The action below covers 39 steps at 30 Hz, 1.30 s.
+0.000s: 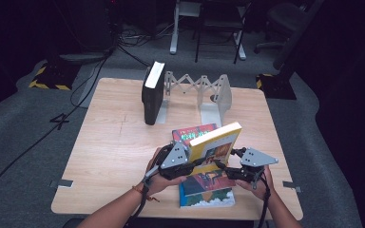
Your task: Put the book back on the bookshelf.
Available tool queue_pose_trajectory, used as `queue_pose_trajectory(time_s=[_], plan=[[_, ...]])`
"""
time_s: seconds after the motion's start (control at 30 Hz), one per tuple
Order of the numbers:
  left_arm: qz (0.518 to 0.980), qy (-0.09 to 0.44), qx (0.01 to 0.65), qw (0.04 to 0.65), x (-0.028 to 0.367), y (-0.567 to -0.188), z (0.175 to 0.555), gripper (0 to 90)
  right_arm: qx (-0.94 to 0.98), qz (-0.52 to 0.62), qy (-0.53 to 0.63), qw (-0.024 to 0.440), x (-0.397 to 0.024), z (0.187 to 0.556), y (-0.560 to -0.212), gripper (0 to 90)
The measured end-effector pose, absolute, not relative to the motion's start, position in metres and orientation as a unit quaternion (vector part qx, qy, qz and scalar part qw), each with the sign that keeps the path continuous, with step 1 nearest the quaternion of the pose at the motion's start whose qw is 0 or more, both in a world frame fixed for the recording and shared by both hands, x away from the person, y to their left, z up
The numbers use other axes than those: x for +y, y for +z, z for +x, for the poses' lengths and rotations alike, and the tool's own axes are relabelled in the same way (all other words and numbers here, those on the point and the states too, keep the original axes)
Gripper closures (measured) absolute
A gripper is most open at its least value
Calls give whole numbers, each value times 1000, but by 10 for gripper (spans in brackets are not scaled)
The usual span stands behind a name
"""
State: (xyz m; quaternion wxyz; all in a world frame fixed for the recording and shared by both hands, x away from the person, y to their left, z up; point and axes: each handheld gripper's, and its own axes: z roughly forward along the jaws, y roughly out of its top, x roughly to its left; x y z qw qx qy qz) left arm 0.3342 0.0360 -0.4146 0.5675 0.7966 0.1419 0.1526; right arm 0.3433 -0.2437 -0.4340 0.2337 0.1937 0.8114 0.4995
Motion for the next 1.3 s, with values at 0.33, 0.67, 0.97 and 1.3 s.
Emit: queue_pose_trajectory(time_s=[0.33, 0.67, 0.97, 1.3], plan=[[799, 161, 146, 561, 29, -416, 337, 693, 810, 196, 499, 236, -242, 343, -434, 410], [801, 148, 150, 561, 30, -414, 337, 745, 814, 198, 490, 242, -240, 342, -433, 342], [801, 153, 153, 558, 39, -413, 337, 748, 800, 250, 472, 274, -260, 346, -431, 264], [802, 167, 166, 548, 51, -411, 343, 749, 820, 315, 380, 290, -293, 342, -444, 282]])
